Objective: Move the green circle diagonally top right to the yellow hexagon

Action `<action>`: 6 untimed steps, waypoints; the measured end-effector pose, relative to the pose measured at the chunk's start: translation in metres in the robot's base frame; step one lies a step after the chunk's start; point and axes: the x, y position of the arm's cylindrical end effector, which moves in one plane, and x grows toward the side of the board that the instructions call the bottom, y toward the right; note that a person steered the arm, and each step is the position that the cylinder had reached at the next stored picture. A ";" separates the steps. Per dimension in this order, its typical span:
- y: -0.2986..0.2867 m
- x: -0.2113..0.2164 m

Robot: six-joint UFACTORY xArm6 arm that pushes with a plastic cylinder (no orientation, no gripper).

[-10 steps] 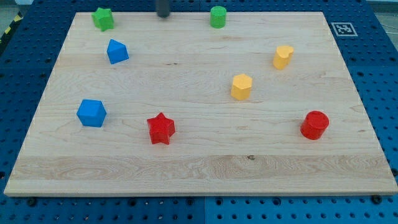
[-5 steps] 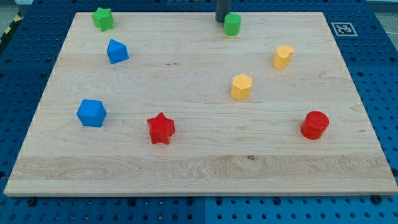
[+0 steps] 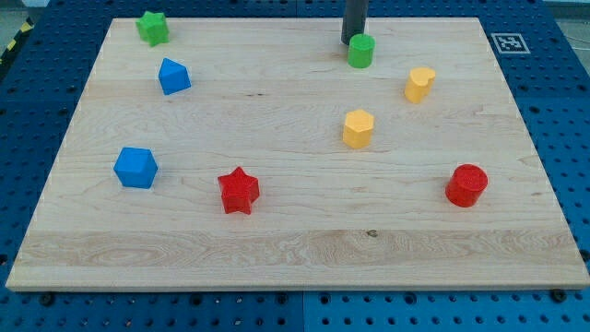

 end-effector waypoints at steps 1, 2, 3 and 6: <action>0.000 0.007; 0.000 0.013; -0.001 0.020; 0.013 0.038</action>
